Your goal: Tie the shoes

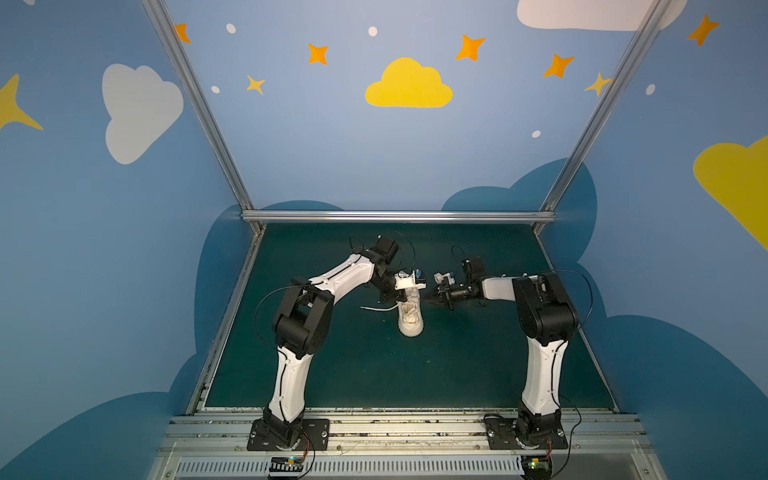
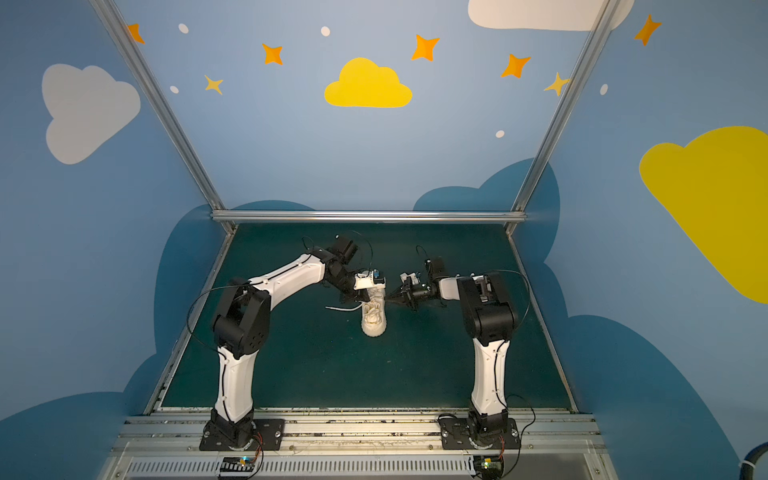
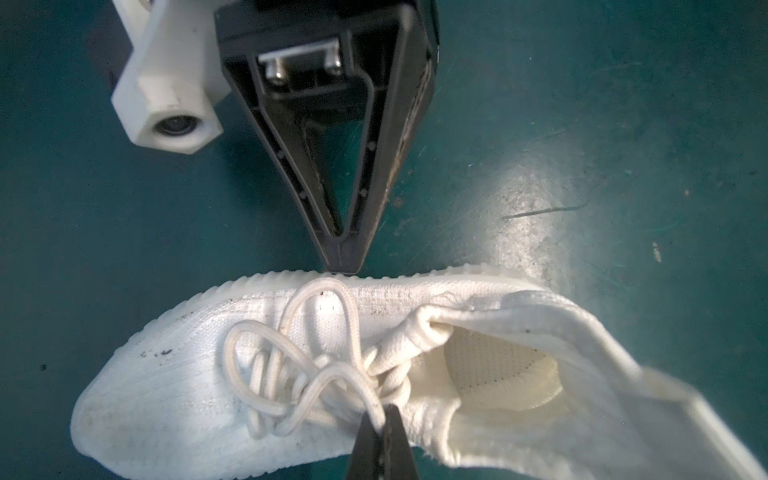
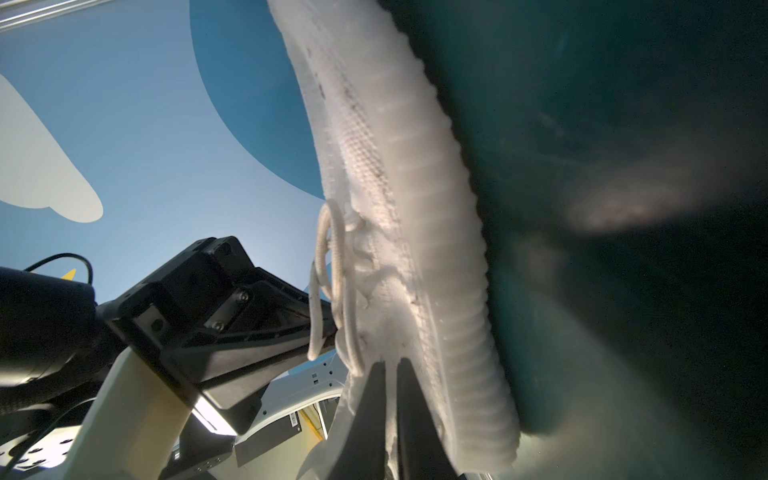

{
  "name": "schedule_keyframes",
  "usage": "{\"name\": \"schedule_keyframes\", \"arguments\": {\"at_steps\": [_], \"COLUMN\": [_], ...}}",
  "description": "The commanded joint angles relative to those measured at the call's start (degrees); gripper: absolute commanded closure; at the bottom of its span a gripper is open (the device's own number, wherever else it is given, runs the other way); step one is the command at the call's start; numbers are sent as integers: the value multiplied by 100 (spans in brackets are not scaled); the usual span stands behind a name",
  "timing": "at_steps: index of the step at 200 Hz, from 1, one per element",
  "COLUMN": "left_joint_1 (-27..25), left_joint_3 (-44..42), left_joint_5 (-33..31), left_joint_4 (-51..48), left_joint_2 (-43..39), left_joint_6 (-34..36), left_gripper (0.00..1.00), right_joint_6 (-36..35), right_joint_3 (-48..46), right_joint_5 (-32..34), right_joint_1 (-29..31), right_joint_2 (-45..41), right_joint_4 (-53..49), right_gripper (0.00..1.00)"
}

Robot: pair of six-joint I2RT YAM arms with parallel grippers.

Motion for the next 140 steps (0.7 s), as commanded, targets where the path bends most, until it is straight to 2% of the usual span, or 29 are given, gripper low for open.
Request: {"name": "schedule_keyframes", "arguments": {"at_steps": [1, 64, 140], "left_joint_1": [-10, 3, -4], "left_joint_3": [-41, -57, -85], "left_joint_5": [84, 84, 124], "left_joint_4": [-131, -139, -92], "left_joint_2": [49, 58, 77], "left_joint_6": [-46, -66, -123], "left_gripper": [97, 97, 97], "right_joint_6": [175, 803, 1081], "right_joint_3": [-16, -7, -166], "right_joint_5": [-54, -432, -572], "right_joint_1": [69, 258, 249], "right_joint_2": [226, 303, 50], "right_joint_4": [357, 1433, 1921], "right_gripper": [90, 92, 90]}}
